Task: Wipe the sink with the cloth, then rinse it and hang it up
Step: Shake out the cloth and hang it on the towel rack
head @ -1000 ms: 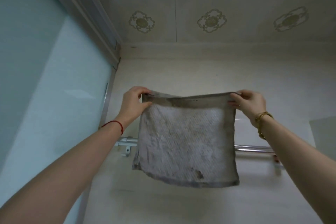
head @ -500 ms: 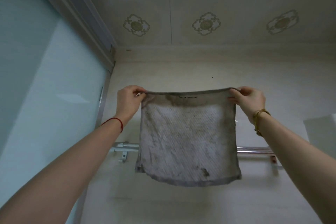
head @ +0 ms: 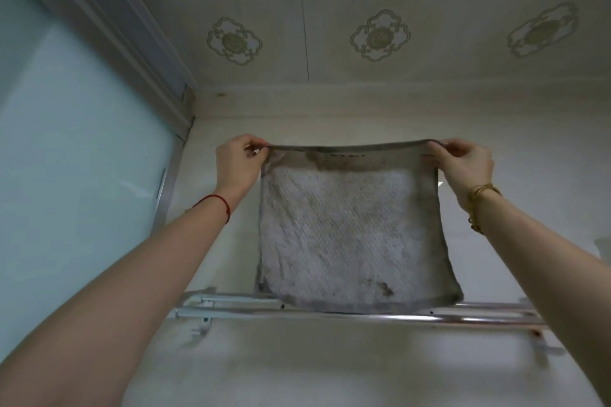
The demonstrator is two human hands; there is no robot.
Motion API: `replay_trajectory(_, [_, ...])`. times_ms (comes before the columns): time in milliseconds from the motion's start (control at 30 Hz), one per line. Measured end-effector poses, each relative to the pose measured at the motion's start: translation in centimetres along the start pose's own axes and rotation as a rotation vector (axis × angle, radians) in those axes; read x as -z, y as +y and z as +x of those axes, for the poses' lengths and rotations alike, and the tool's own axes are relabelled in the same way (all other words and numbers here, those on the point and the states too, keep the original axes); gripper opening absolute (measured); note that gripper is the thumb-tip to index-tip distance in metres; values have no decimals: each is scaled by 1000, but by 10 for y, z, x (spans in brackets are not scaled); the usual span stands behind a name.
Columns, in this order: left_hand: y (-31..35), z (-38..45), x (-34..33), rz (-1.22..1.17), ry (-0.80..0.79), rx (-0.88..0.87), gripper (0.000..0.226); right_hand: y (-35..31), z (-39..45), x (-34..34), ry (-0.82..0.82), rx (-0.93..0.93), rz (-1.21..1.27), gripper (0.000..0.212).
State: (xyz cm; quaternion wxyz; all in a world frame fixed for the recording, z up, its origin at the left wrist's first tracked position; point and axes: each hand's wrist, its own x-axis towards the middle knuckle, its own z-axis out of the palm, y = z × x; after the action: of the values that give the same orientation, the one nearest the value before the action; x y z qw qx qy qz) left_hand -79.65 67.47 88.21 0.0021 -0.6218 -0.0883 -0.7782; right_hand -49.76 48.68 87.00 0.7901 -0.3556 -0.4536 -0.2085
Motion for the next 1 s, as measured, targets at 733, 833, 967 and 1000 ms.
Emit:
replay_trajectory(733, [51, -168, 99, -72, 56, 170, 8, 1, -165, 70, -144, -82, 169, 19])
replay_trajectory(833, [64, -208, 118, -92, 69, 219, 10, -1, -212, 89, -178, -73, 149, 6])
replay_trajectory(967, [61, -267, 131, -110, 60, 283, 12, 5, -265, 112, -264, -170, 162, 18])
replay_trajectory(1000, [56, -280, 131, -99, 48, 291, 13, 9, -274, 116, -271, -222, 208, 22])
